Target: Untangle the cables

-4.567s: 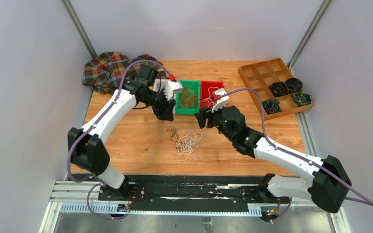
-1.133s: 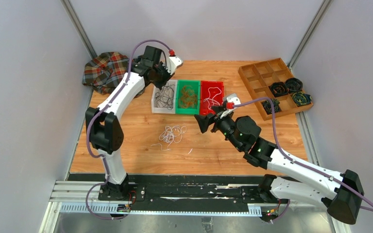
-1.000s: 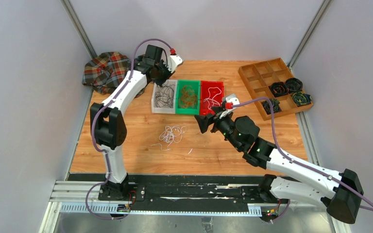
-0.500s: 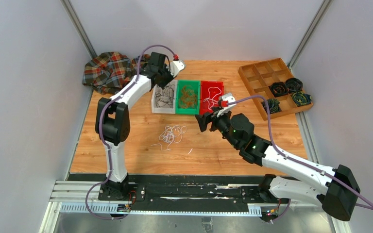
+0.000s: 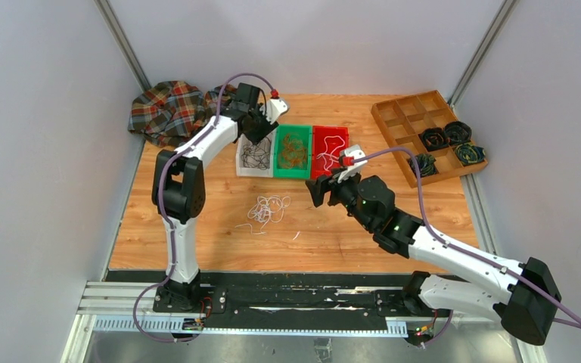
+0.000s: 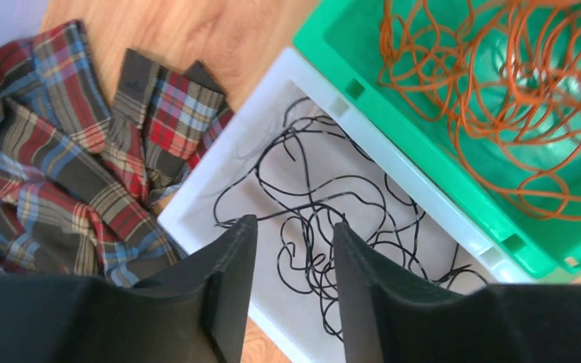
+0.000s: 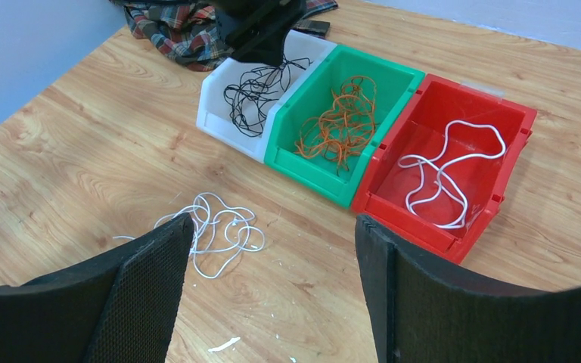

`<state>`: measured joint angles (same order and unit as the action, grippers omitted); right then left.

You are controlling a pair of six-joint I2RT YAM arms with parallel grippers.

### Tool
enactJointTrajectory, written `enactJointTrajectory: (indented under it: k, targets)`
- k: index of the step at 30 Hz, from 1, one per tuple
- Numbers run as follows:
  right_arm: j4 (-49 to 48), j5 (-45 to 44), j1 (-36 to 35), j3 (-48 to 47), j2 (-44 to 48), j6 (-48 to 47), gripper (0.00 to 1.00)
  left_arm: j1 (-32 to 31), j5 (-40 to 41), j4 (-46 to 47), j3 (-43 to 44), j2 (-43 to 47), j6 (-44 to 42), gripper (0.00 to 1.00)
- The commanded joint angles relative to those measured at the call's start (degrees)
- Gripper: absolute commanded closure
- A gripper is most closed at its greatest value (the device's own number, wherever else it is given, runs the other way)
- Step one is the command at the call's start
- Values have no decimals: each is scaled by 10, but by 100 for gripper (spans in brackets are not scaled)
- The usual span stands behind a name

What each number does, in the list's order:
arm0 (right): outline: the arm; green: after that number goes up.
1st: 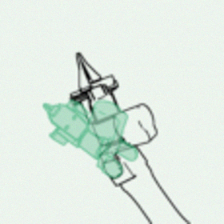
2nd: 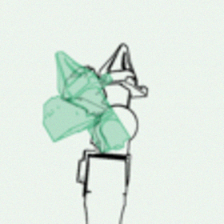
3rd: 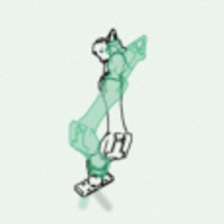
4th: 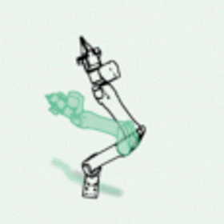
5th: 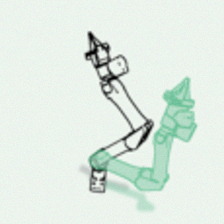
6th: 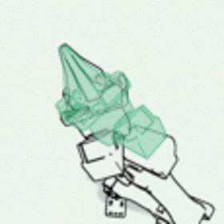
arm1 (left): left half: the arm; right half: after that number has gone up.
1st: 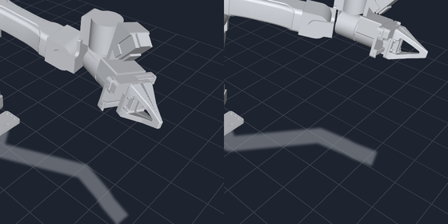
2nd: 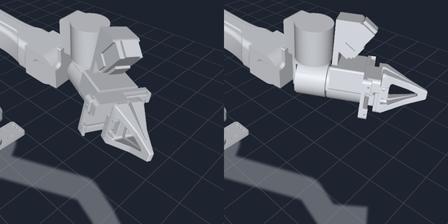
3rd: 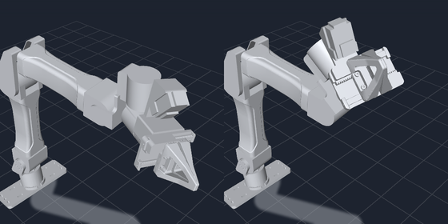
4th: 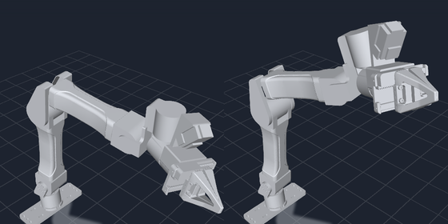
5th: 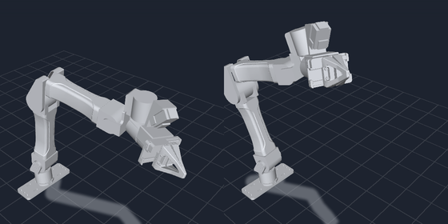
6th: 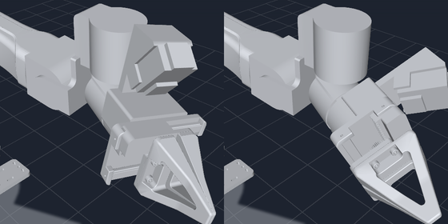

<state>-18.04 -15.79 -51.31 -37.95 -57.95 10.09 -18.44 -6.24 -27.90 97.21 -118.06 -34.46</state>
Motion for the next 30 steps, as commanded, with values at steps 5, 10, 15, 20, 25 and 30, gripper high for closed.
enactJointTrajectory:
  k: [5,10,15,20,25,30]
  targets:
    - [19,25,7,-48,-1,-5,22,3,-28,-149,87,60,-5,25]
    - [34,26,7,-60,-12,2,22,3,-34,-201,69,119,-18,10]
    - [51,19,7,-71,-62,37,21,3,-66,-225,-30,224,-3,2]
    - [76,44,6,-110,-182,99,21,9,-49,-201,-121,324,33,2]
    - [78,77,-4,-156,-291,125,23,32,38,-112,-177,405,82,2]
    - [109,84,-21,-199,-380,126,28,54,14,-125,-208,444,92,2]
